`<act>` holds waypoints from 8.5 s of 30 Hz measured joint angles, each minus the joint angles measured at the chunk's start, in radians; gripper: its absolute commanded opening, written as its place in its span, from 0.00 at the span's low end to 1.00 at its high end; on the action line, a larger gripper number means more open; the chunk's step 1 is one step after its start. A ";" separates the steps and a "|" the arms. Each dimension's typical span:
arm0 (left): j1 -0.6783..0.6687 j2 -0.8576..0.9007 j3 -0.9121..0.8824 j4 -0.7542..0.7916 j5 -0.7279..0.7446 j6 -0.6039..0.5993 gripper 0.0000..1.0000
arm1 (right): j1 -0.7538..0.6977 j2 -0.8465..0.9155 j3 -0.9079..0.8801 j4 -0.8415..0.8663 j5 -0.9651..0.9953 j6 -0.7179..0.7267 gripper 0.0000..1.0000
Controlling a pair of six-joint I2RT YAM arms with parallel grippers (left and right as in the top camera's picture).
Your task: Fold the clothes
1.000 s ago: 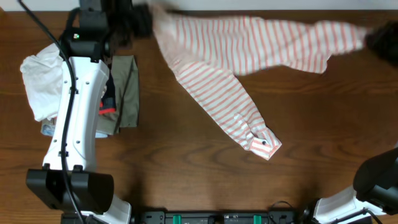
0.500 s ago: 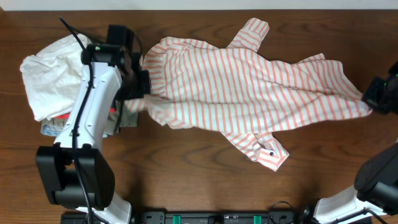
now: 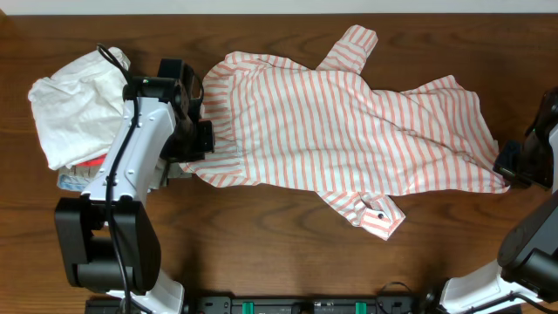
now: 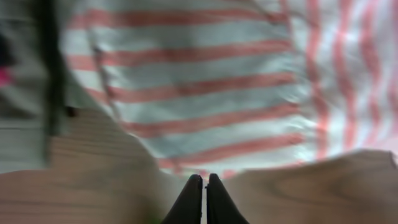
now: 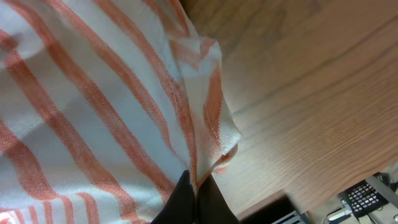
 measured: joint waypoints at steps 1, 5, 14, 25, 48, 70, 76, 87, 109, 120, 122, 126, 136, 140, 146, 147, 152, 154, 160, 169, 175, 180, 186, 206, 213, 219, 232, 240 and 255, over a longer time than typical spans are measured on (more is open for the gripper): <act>0.000 0.000 0.000 -0.012 0.023 0.002 0.17 | 0.000 0.000 0.000 0.001 0.001 0.000 0.01; 0.000 0.000 0.000 -0.069 0.084 -0.013 0.30 | 0.000 0.000 0.000 0.004 0.002 0.000 0.01; 0.000 0.000 -0.091 -0.063 0.124 -0.068 0.39 | 0.000 0.000 0.000 0.005 0.002 0.000 0.01; 0.000 0.000 -0.261 0.209 0.180 -0.076 0.40 | 0.000 0.000 0.000 0.006 0.000 0.000 0.01; 0.000 0.000 -0.291 0.311 0.104 -0.174 0.49 | 0.000 0.000 0.000 0.018 -0.002 0.000 0.01; 0.000 0.000 -0.395 0.591 0.102 -0.215 0.36 | 0.000 0.000 0.000 0.019 -0.005 0.000 0.01; 0.000 0.000 -0.395 0.603 0.099 -0.227 0.06 | 0.000 0.000 0.000 0.019 -0.007 0.000 0.01; 0.000 -0.080 -0.395 0.499 0.094 -0.213 0.06 | 0.000 0.000 0.000 0.019 -0.039 -0.005 0.01; 0.000 -0.570 -0.396 0.618 -0.066 -0.180 0.06 | -0.005 -0.069 -0.002 0.220 -0.246 -0.039 0.01; 0.000 -0.327 -0.395 0.871 -0.142 -0.177 0.06 | -0.005 -0.069 -0.002 0.424 -0.301 0.002 0.01; 0.000 -0.297 -0.395 0.867 -0.136 -0.177 0.06 | -0.004 -0.064 -0.002 0.426 -0.307 0.012 0.01; 0.000 -0.290 -0.395 0.773 -0.068 -0.179 0.12 | -0.002 -0.047 -0.002 0.422 -0.311 0.017 0.01; 0.000 -0.412 -0.397 0.412 0.032 -0.206 0.45 | -0.002 -0.032 -0.002 0.391 -0.311 0.022 0.01; 0.000 -0.411 -0.409 0.428 0.037 -0.208 0.50 | -0.002 -0.032 -0.002 0.369 -0.311 0.025 0.01; 0.000 -0.375 -0.502 0.557 0.037 -0.207 0.50 | -0.002 -0.032 -0.002 0.349 -0.311 0.027 0.01; 0.000 -0.356 -0.514 0.575 0.037 -0.207 0.50 | -0.002 -0.032 -0.002 0.347 -0.311 0.027 0.01; 0.000 -0.258 -0.527 0.656 0.044 -0.207 0.49 | -0.002 -0.032 -0.002 0.336 -0.311 0.027 0.01; 0.000 -0.219 -0.527 0.699 0.063 -0.210 0.33 | -0.002 -0.032 -0.002 0.334 -0.311 0.027 0.01; 0.000 -0.200 -0.528 0.762 0.162 -0.207 0.06 | -0.002 -0.032 -0.002 0.327 -0.311 0.027 0.01; 0.000 -0.470 -0.527 0.745 0.164 -0.207 0.06 | -0.002 -0.032 -0.002 0.326 -0.311 0.027 0.01; 0.000 -0.631 -0.526 0.749 0.060 -0.207 0.06 | -0.002 -0.032 -0.002 0.333 -0.311 0.026 0.01; 0.000 -0.619 -0.526 0.781 -0.003 -0.208 0.06 | -0.002 -0.032 -0.002 0.383 -0.312 0.026 0.01; 0.001 -0.551 -0.525 0.938 -0.071 -0.208 0.06 | -0.001 -0.032 -0.002 0.508 -0.318 0.048 0.01; -0.001 -0.330 -0.524 0.949 0.112 -0.208 0.46 | 0.017 -0.032 -0.002 0.569 -0.378 0.112 0.01; -0.001 -0.277 -0.524 0.903 0.137 -0.208 0.47 | 0.023 -0.032 -0.002 0.524 -0.378 0.114 0.01; -0.001 -0.139 -0.524 0.983 0.140 -0.206 0.52 | 0.024 -0.032 -0.002 0.510 -0.378 0.114 0.01; -0.002 -0.011 -0.524 1.134 0.320 -0.210 0.06 | 0.027 -0.032 -0.002 0.506 -0.378 0.114 0.01; -0.001 -0.138 -0.524 1.120 0.428 -0.211 0.06 | 0.027 -0.032 -0.002 0.491 -0.378 0.114 0.01; -0.001 -0.566 -0.521 0.995 0.211 -0.207 0.06 | 0.027 -0.032 -0.002 0.478 -0.381 0.113 0.01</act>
